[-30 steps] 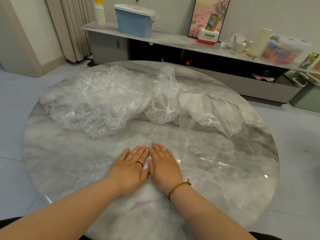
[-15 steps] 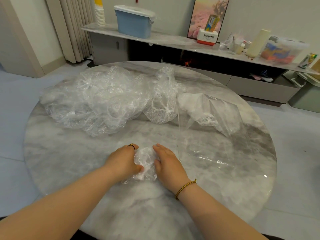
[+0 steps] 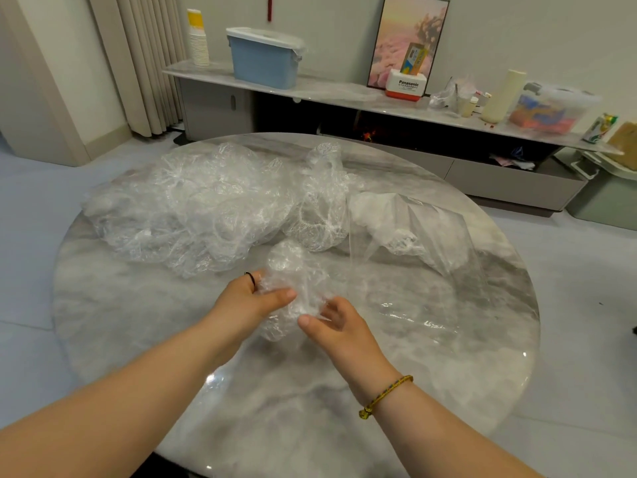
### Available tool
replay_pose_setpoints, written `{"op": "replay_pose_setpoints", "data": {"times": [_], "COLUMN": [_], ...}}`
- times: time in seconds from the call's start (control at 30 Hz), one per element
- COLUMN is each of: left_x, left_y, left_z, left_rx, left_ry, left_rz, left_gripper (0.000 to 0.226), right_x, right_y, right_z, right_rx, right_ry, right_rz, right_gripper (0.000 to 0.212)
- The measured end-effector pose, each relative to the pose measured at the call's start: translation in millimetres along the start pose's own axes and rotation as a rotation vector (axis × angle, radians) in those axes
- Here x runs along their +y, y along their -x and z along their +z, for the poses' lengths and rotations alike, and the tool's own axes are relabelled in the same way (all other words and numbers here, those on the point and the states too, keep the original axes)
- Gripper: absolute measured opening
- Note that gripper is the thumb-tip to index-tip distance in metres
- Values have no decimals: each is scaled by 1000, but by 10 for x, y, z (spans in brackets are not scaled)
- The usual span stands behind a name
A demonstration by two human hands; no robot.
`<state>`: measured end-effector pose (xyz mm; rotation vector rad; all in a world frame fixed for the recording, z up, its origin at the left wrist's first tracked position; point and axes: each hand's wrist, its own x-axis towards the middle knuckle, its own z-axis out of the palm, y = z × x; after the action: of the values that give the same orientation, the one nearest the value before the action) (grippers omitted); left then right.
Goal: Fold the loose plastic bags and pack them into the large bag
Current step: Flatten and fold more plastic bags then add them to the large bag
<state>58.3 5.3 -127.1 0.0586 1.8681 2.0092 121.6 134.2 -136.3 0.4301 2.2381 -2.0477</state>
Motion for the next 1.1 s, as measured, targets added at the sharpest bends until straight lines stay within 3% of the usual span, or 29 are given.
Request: {"op": "replay_pose_setpoints", "data": {"times": [0.07,0.17,0.33,0.57,0.63,0.87,1.1], "left_x": [-8,-5,0,48,42,27,73], "left_y": [40,79,64,-116,-220,-595,-595], "left_z": [102,196,296,550,715,1121,1073], "left_rx": [-35,-57,-95,6,-24,-42,-35], "left_ry": [8,-4,-116,-739,-989,-1559,-1537], "left_rz": [10,26,9,390,447,339,398], "left_gripper": [13,12,19,12,29,47,71], "right_x": [-45,-67,-44,-121,-98,14,48], "right_y": [26,5,-114,-203,-214,-299,-292], "right_z": [-1,-25,-212,-835,-956,-1135,-1113], "right_rx": [7,105,321,620,670,698,579], "right_ry": [-107,-234,-300,-438,-448,-328,-25], "right_rz": [-33,-46,-39,-26,-15,12,14], "right_gripper": [14,25,7,20,28,38,25]}}
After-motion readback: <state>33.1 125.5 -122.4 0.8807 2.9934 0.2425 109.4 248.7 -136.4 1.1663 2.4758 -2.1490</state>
